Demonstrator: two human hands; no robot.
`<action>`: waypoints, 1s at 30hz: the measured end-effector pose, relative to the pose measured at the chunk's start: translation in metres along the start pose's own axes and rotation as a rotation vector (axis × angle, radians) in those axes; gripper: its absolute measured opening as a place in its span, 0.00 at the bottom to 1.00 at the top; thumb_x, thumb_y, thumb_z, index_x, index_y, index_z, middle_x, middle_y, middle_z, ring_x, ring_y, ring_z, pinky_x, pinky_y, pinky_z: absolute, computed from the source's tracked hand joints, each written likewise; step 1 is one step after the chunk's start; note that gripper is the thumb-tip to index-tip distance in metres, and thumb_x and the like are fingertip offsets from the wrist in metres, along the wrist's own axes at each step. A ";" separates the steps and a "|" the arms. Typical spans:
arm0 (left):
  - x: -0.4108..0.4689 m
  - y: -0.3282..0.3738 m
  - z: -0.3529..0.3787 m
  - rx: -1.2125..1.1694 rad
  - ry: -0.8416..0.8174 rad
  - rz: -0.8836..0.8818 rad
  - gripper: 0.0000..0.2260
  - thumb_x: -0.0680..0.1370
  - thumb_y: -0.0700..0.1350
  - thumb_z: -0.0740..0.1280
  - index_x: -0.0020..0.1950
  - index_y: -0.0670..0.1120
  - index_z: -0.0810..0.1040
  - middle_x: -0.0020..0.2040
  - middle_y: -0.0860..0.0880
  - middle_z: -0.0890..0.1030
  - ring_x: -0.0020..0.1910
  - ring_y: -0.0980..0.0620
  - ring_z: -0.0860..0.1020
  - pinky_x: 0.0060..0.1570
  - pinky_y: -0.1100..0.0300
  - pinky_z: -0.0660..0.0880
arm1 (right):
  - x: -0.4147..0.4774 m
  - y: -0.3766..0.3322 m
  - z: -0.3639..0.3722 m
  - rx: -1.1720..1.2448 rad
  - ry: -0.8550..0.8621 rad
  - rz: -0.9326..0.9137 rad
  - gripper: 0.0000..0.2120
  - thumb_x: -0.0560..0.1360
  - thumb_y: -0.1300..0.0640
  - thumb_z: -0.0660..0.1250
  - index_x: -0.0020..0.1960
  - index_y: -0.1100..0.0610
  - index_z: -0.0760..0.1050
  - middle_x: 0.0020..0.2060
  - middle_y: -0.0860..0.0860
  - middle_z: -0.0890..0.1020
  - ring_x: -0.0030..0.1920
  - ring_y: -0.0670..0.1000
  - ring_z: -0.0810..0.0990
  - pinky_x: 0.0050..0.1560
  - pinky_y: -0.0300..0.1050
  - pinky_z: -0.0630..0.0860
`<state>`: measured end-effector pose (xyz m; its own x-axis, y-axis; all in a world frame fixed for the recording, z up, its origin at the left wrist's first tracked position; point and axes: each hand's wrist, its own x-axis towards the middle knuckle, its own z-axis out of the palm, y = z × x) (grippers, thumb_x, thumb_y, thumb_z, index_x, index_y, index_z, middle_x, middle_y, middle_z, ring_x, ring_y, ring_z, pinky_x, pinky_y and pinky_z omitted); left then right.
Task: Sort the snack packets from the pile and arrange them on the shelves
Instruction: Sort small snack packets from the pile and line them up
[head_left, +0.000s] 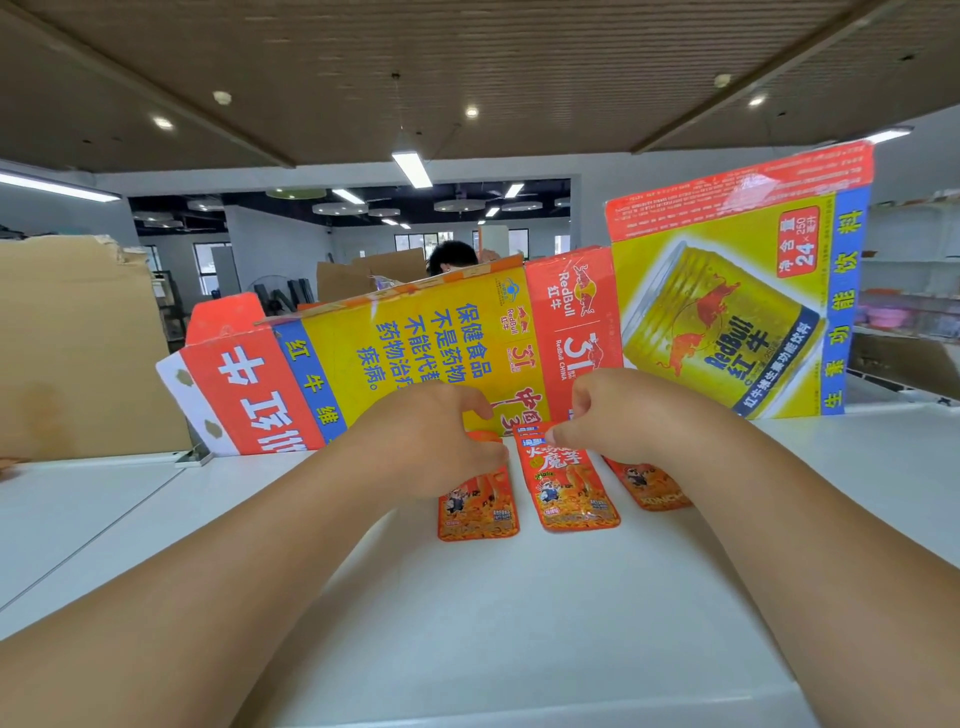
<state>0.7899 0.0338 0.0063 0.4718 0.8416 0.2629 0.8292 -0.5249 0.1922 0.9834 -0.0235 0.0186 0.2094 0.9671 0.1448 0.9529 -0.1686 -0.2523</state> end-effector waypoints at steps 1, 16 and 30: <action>0.000 -0.001 -0.001 -0.011 -0.003 0.002 0.20 0.75 0.66 0.67 0.65 0.64 0.75 0.61 0.56 0.78 0.54 0.52 0.78 0.55 0.55 0.78 | 0.000 0.000 0.000 -0.003 -0.005 0.002 0.18 0.77 0.39 0.68 0.54 0.54 0.75 0.46 0.50 0.78 0.46 0.50 0.77 0.38 0.43 0.70; -0.003 -0.005 -0.001 -0.028 -0.081 0.013 0.20 0.77 0.64 0.67 0.68 0.63 0.75 0.64 0.55 0.78 0.57 0.52 0.76 0.56 0.56 0.77 | -0.013 -0.014 0.010 -0.150 -0.182 -0.036 0.26 0.72 0.35 0.71 0.62 0.48 0.71 0.48 0.48 0.77 0.42 0.50 0.77 0.42 0.44 0.75; -0.002 -0.004 0.000 -0.016 -0.079 0.022 0.20 0.77 0.64 0.67 0.67 0.64 0.75 0.63 0.56 0.78 0.57 0.53 0.77 0.57 0.56 0.77 | -0.011 -0.011 0.006 -0.132 -0.199 -0.041 0.26 0.72 0.34 0.71 0.61 0.47 0.71 0.55 0.48 0.76 0.54 0.52 0.78 0.55 0.49 0.78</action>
<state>0.7857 0.0345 0.0051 0.5129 0.8367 0.1920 0.8136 -0.5452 0.2020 0.9695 -0.0312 0.0145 0.1353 0.9899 -0.0420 0.9829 -0.1395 -0.1206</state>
